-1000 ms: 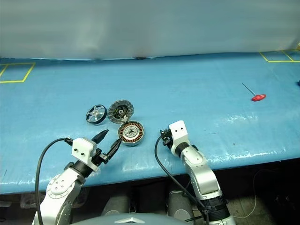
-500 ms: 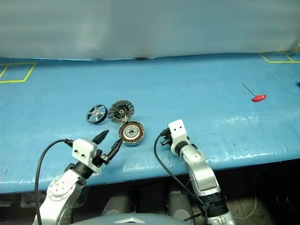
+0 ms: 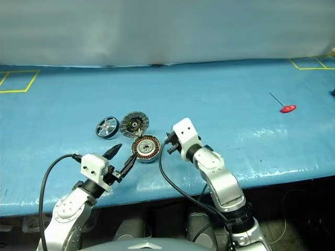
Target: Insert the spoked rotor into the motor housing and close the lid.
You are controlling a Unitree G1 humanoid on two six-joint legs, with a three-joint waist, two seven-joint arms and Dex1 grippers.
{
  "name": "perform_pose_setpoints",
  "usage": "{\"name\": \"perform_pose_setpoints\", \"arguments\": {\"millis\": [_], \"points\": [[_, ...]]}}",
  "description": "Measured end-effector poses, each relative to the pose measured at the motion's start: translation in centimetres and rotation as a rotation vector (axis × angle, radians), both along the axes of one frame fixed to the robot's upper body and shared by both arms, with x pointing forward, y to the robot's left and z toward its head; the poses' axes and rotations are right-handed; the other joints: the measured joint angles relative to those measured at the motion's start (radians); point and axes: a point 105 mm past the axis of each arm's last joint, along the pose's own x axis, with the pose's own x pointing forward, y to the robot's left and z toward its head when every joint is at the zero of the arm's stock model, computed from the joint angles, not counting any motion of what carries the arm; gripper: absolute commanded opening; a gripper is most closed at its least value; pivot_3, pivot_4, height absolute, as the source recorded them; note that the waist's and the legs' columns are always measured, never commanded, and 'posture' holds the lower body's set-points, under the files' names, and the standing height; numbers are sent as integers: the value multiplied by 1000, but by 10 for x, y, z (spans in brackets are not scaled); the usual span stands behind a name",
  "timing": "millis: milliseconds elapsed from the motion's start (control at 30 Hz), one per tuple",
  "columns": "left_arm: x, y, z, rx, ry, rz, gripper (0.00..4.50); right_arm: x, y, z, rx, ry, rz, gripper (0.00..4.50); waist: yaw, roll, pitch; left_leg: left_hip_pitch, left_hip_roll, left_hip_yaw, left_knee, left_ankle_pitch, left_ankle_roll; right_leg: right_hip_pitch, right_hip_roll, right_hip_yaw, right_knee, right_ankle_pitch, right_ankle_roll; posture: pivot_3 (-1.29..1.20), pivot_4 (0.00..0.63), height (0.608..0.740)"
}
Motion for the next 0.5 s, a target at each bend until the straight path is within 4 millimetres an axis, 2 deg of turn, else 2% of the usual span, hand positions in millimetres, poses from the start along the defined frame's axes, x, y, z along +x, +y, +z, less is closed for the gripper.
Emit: {"name": "perform_pose_setpoints", "arguments": {"millis": [67, 300, 500], "points": [[0, 2, 0, 11, -3, 17, 3214, 1, 10, 2, 11, 1, 24, 672, 0, 0, 0, -1, 0, 0, 0, 0, 0, 0, 0, 0, 0, 0, 0, 0, 150, 740], [-2, 7, -2, 18, -13, 74, 3214, 2, 40, -14, 27, 48, 92, 672, -2, 0, 0, 0, 0, 1, 0, 0, 0, 0, 0, 0, 0, 0, 0, 0, 150, 740], [-6, 8, -5, 33, -10, 90, 3214, -3, 52, -25, 21, 75, 138, 672, -1, 0, 0, 0, 0, 1, 0, 0, 0, 0, -1, 0, 0, 0, 0, 0, 150, 740]]}}
